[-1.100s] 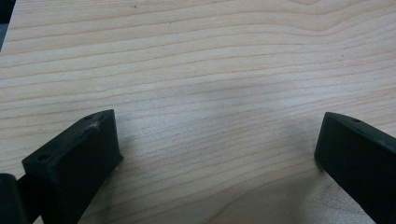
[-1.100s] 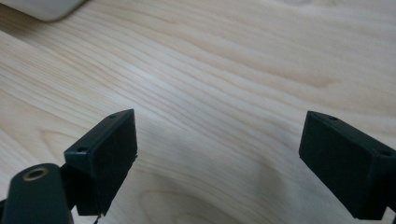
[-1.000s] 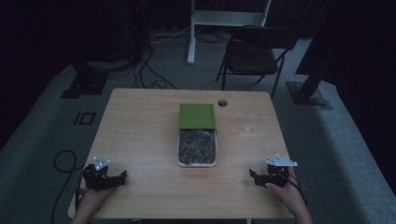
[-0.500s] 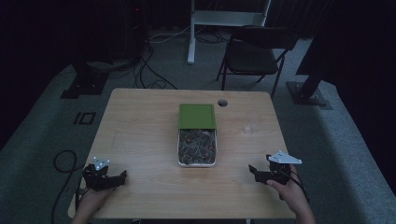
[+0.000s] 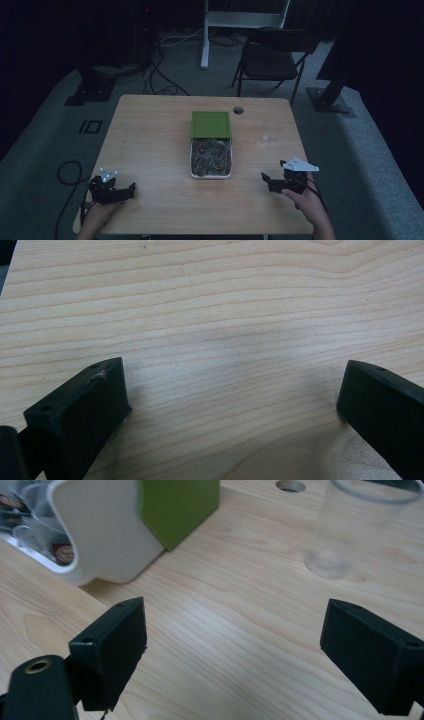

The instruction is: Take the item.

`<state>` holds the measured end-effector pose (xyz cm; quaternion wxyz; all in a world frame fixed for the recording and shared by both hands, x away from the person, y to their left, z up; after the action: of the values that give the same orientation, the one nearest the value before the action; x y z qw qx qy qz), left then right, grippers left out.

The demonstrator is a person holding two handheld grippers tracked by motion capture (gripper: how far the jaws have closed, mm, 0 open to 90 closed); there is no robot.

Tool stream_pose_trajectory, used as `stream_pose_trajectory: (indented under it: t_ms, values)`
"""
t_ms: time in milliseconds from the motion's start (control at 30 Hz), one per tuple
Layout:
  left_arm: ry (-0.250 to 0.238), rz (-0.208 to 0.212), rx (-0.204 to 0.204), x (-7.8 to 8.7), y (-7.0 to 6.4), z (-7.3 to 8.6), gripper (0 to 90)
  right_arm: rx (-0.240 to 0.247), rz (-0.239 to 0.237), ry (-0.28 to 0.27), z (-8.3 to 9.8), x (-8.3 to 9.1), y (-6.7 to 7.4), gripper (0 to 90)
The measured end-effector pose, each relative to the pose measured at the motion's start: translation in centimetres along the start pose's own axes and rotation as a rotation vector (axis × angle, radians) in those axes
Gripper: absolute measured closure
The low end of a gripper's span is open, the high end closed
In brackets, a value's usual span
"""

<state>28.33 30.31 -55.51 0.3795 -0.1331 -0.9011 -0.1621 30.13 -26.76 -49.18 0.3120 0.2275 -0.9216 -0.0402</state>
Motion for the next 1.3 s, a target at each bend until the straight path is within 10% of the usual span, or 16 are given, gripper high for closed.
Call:
stream_pose_trajectory:
  t_ms: [1300]
  values:
    - [0.000,0.001,0.001,0.0,0.0,0.0,0.5,0.134,-0.165,-0.053,-5.5,-2.0,7.3,11.6]
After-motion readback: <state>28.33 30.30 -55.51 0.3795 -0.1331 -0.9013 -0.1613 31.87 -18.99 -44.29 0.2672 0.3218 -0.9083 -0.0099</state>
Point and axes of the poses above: each handheld gripper's, and its own axes: x roughly backward along the jaws, z roughly out of its underside, y roughly to its left, the point moved 1 cm from there along -x, roughly forward along the jaws, and after that the axes turned 15 degrees about -x, right-handed, at the moved point
